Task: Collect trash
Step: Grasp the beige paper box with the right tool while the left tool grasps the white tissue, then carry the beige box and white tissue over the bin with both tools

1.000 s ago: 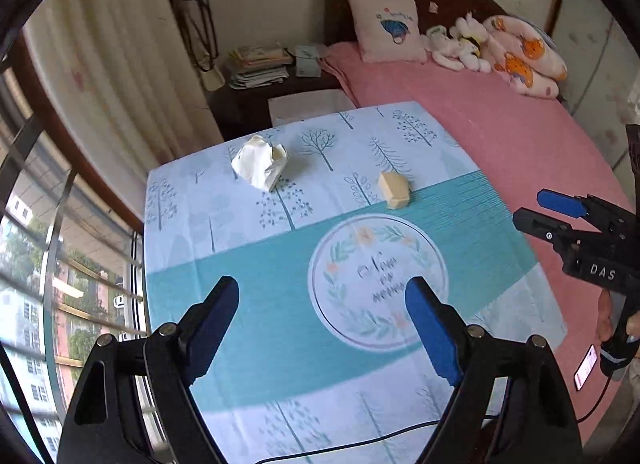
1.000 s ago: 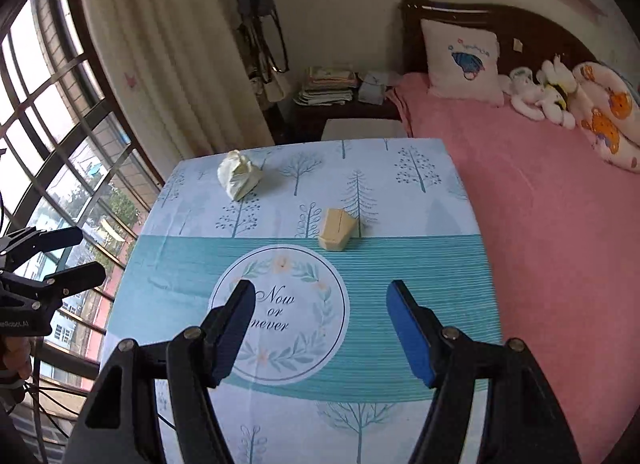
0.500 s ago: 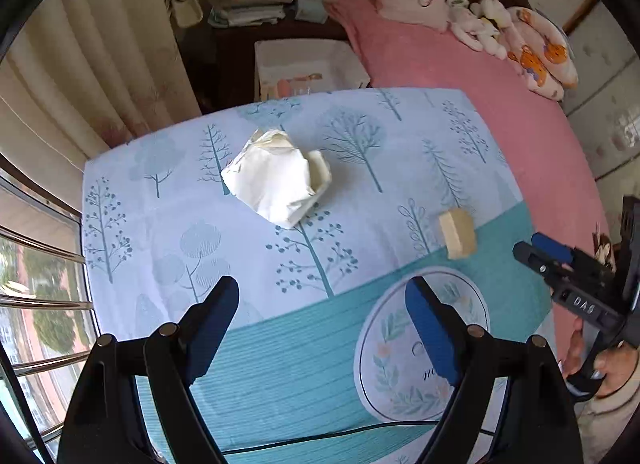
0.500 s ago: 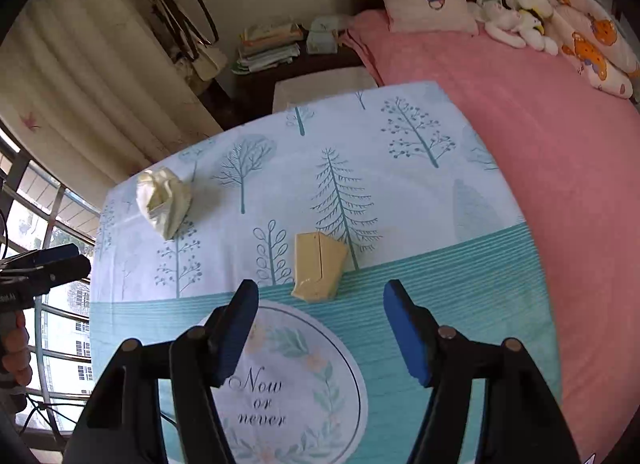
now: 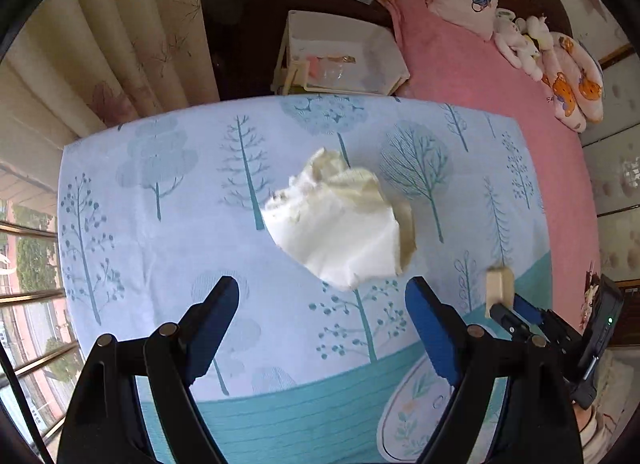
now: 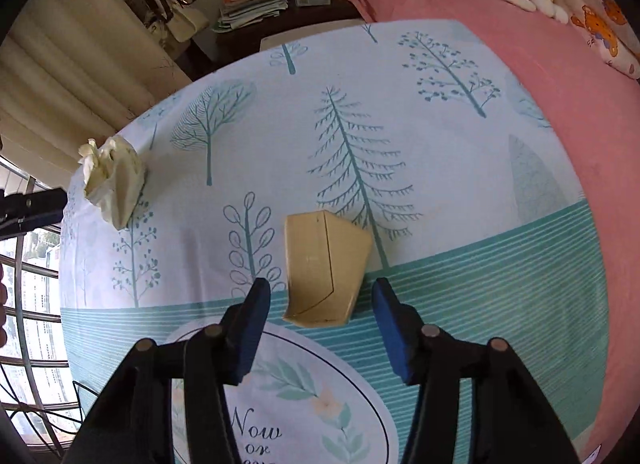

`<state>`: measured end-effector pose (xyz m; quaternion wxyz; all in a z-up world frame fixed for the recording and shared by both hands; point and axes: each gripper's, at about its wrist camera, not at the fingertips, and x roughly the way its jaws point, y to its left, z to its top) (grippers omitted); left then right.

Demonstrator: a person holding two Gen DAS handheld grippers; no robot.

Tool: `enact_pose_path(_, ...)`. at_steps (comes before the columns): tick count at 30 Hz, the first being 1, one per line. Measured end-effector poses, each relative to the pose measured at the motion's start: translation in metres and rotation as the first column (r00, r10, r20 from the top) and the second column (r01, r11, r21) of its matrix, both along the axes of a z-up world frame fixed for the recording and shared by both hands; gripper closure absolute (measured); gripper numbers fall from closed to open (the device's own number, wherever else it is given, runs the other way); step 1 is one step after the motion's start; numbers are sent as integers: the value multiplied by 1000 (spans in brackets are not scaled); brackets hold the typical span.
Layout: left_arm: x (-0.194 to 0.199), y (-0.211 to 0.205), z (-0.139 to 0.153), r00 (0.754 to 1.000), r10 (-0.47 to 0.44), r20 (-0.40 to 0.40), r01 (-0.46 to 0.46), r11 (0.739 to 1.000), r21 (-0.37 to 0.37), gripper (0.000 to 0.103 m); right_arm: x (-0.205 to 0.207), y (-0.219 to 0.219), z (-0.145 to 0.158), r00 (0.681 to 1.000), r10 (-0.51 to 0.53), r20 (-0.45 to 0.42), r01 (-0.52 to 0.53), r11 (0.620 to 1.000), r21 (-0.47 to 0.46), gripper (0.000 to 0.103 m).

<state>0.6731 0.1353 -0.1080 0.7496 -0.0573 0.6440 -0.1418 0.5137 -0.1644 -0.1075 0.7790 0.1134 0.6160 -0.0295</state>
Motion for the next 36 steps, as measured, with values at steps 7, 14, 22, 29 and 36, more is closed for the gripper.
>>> enact_pose_path(7, 30, -15, -18, 994, -113, 16, 111, 991, 80, 19, 3, -2, -5, 1000, -17, 8, 17, 1000, 2, 57)
enact_pose_path(14, 50, -32, -36, 977, -213, -2, 213, 974, 73, 19, 9, 5, -6, 1000, 5, 19, -4, 999, -32, 61)
enact_pose_path(22, 51, -65, -45, 962, -273, -2, 273, 962, 8, 36, 5, 8, -6, 999, 23, 34, -21, 999, -45, 61)
enact_pose_path(29, 25, -89, -32, 946, -315, 79, 313, 949, 35, 64, -2, 15, -5, 998, 44, 43, -42, 997, -64, 62)
enact_pose_path(36, -18, -92, -8, 937, -323, 137, 315, 946, 78, 70, -15, 24, 5, 996, 62, 64, -59, 997, -52, 62)
